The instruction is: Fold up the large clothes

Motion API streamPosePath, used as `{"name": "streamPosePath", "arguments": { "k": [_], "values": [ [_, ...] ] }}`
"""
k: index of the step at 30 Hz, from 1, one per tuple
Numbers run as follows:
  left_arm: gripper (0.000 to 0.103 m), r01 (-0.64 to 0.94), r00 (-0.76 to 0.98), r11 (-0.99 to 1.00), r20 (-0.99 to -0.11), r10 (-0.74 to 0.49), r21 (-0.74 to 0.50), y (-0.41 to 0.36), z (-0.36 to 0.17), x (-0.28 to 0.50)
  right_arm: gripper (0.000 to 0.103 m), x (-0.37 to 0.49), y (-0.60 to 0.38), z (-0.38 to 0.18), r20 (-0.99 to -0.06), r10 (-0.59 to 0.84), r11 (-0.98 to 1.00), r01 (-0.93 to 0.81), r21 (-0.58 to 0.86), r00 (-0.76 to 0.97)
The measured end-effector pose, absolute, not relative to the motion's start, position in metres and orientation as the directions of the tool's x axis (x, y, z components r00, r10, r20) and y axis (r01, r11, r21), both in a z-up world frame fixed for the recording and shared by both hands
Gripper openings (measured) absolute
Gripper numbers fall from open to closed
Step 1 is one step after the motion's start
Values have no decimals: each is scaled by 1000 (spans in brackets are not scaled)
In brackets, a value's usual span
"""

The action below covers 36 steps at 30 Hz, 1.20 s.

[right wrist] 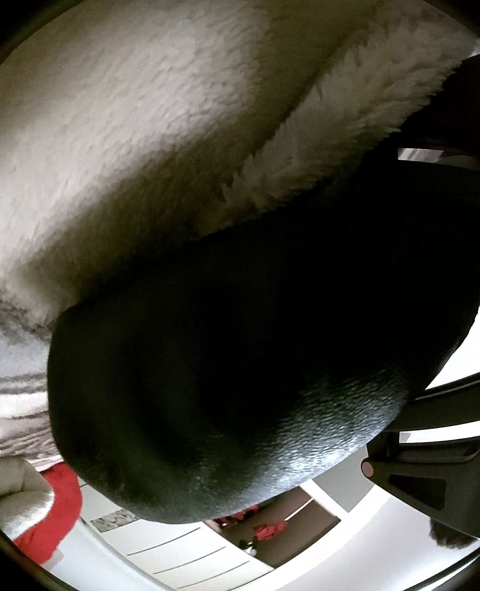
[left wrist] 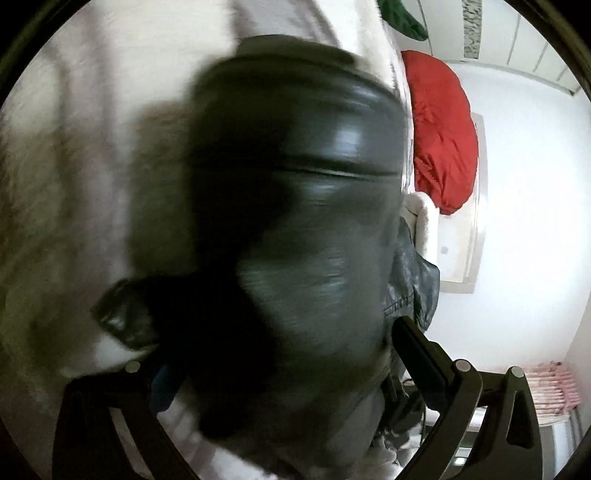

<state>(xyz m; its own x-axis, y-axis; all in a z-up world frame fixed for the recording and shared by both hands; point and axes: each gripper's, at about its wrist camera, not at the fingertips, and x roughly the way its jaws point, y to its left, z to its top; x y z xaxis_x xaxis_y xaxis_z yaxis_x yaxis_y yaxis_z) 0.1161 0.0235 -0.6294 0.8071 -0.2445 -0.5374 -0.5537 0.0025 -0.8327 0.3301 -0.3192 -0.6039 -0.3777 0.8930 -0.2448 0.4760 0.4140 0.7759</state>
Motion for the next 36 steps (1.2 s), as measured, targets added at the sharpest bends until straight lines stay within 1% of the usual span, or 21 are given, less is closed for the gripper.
{"name": "streamPosePath", "arguments": {
  "k": [2,3,5,7,9,12,14,19,21,25,27,28,30,36],
  "values": [
    [101,-565,801,57,-564,-200,-823,20,-617,122,71,334,-312,-603,-270,876,440,434,786,-399],
    [96,-569,798,82,-574,-184,-818,18,-612,126,75,333,-310,-602,-282,870,450,418,789,-404],
    [59,-612,766,145,-628,-137,-778,15,-598,131,77,334,-300,-595,-328,847,482,346,805,-417],
    [35,-618,761,176,-639,-109,-766,13,-588,143,75,333,-293,-586,-361,837,495,289,819,-411],
    [34,-625,752,219,-653,-87,-749,14,-570,147,61,332,-287,-573,-396,834,504,238,831,-384],
    [32,-616,757,258,-650,-68,-744,13,-543,163,51,331,-281,-553,-417,836,502,188,844,-357],
    [31,-599,768,281,-637,-63,-750,17,-527,168,48,336,-276,-535,-414,846,485,161,860,-337],
    [31,-543,798,341,-598,-75,-767,24,-494,202,46,357,-272,-488,-385,877,433,125,893,-286],
    [31,-517,806,374,-585,-89,-770,26,-479,230,46,369,-272,-470,-374,888,414,114,903,-267],
    [31,-458,830,403,-543,-124,-792,30,-455,288,46,420,-279,-424,-370,906,393,79,916,-207],
    [31,-429,842,419,-522,-135,-800,30,-445,323,46,445,-299,-398,-365,914,382,69,922,-177],
    [31,-415,847,426,-512,-141,-804,31,-441,331,46,462,-301,-389,-366,917,379,64,923,-161],
    [31,-376,861,440,-483,-160,-816,32,-434,374,46,499,-312,-367,-366,922,374,50,926,-130],
    [31,-301,887,439,-417,-196,-846,46,-428,494,46,650,-337,-304,-384,922,384,-10,923,-37]
  ]
}}
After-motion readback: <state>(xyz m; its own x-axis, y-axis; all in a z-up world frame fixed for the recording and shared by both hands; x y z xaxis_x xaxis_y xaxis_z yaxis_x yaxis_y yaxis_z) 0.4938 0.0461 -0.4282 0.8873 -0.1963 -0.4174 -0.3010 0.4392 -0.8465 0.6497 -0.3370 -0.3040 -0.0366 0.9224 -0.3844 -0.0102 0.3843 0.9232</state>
